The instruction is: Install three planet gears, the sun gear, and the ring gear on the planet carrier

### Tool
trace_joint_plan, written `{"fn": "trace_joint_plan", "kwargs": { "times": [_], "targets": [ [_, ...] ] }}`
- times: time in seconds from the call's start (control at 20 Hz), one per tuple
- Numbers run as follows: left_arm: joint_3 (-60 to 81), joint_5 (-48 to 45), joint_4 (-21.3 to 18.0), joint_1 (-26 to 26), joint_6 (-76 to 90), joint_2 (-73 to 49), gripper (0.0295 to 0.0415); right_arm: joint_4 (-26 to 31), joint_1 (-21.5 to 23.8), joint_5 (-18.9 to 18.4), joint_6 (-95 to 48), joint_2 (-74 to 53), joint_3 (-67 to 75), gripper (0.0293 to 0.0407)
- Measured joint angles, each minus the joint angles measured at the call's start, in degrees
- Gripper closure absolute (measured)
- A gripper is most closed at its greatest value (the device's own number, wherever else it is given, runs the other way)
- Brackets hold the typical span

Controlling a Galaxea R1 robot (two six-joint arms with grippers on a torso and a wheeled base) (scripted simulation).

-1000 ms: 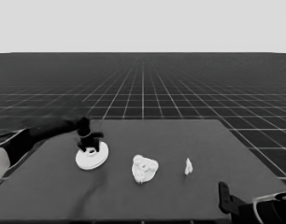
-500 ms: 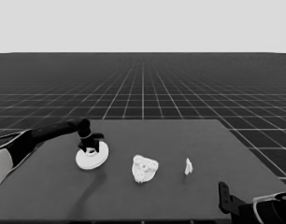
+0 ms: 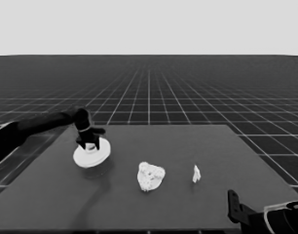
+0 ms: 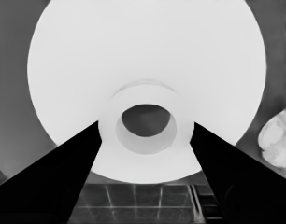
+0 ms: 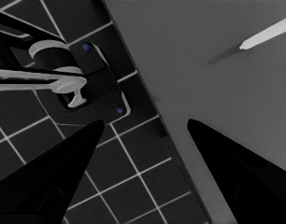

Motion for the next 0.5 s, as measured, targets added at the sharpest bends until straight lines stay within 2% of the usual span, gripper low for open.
{"fn": "trace_joint_plan", "kwargs": {
  "times": [0.3, 0.35, 0.4, 0.5],
  "targets": [
    [0.0, 0.9, -0.8, -1.1, 0.1, 0.0, 0.0362, 0.0, 0.0, 0.0, 0.0, 0.0, 0.0, 0.0315],
    [18.0, 1.6, 2.2, -0.2, -24.6, 0.6, 0.0361, 0.0, 0.0, 0.0, 0.0, 0.0, 0.0, 0.0315],
    [23.6, 2.7, 3.5, 0.8, -37.0, 10.4, 0.0360, 0.0, 0.0, 0.0, 0.0, 0.0, 0.0, 0.0315],
    [18.0, 3.6, 4.3, 1.7, -42.7, 24.5, 0.0356, 0.0, 0.0, 0.0, 0.0, 0.0, 0.0, 0.0315]
  ]
}}
